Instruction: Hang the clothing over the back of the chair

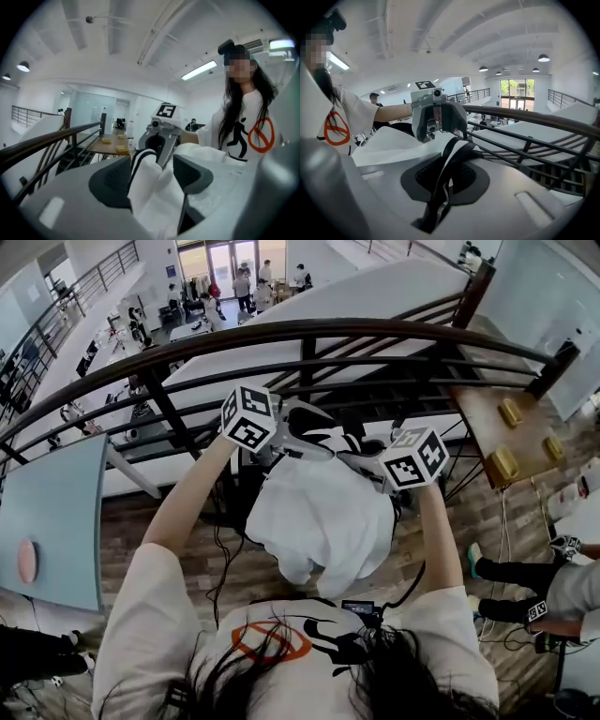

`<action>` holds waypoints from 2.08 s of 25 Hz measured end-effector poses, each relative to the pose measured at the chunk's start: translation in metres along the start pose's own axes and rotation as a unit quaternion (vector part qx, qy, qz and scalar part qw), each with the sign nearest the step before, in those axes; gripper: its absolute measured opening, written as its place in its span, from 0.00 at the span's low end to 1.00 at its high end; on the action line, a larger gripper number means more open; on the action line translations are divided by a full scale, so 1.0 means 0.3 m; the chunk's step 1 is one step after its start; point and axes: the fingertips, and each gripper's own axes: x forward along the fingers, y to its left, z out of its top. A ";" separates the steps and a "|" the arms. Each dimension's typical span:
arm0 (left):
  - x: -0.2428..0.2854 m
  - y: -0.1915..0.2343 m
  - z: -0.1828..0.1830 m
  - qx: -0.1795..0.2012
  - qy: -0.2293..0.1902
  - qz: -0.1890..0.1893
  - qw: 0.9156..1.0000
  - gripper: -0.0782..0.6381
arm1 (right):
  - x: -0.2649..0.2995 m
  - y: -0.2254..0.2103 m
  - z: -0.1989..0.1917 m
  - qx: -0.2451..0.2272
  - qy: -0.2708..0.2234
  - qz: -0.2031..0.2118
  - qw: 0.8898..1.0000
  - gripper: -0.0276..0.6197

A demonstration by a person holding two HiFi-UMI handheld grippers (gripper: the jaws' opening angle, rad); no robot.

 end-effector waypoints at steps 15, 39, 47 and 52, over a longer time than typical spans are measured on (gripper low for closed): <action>0.028 -0.022 -0.105 0.007 0.049 -0.007 0.999 0.33 | -0.117 -0.019 -0.002 0.014 -0.057 -0.024 0.998 0.42; -0.015 -0.306 0.190 0.072 -0.061 0.021 0.995 0.59 | -0.287 0.131 0.068 0.054 -0.178 -0.176 0.967 0.27; -0.026 -0.525 0.242 0.108 -0.068 0.023 0.992 0.55 | -0.370 0.255 0.086 0.057 -0.230 -0.250 0.939 0.27; -0.090 -0.636 0.235 0.099 -0.101 0.012 0.990 0.43 | -0.344 0.371 0.091 0.049 -0.254 -0.266 0.929 0.26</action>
